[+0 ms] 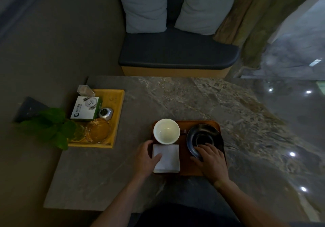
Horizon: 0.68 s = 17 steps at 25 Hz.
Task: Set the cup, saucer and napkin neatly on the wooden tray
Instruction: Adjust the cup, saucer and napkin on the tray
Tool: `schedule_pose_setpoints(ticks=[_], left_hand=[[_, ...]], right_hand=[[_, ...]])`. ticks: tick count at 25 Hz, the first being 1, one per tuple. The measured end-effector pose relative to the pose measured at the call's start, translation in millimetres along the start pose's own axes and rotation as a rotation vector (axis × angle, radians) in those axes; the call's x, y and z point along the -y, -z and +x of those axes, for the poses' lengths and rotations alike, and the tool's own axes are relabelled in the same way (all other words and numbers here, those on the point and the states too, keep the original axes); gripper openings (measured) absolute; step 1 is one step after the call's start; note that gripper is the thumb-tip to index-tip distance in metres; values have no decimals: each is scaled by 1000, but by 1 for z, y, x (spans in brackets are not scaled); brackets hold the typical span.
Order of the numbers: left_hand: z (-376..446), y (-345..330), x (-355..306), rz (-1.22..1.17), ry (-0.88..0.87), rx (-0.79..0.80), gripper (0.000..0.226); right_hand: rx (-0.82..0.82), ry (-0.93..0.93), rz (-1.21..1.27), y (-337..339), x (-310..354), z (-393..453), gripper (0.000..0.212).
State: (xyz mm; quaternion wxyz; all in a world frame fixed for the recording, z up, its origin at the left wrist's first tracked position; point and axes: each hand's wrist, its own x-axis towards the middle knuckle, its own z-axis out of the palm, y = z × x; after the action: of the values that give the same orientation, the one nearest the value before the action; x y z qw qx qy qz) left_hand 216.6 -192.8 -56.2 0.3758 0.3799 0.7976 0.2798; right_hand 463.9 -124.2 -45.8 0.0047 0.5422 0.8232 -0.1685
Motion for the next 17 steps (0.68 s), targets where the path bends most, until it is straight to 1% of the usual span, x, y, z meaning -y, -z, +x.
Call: schedule_pose_setpoints(ticks=[3, 7, 10, 13, 17], left_hand=[[-17, -11, 3, 10, -53, 9, 49], [-36, -32, 0, 59, -119, 19, 38], [-41, -47, -6, 123, -200, 40, 34], [-40, -59, -18, 228, -267, 64, 40], [-32, -71, -37, 312, -320, 132, 56]], right_hand=[[-9, 7, -33, 2, -9, -16, 42], [2, -7, -33, 9, -24, -27, 43], [-19, 1, -17, 14, -39, -29, 41], [-30, 2, -11, 19, -59, -30, 43], [30, 3, -40, 25, -87, -27, 62]])
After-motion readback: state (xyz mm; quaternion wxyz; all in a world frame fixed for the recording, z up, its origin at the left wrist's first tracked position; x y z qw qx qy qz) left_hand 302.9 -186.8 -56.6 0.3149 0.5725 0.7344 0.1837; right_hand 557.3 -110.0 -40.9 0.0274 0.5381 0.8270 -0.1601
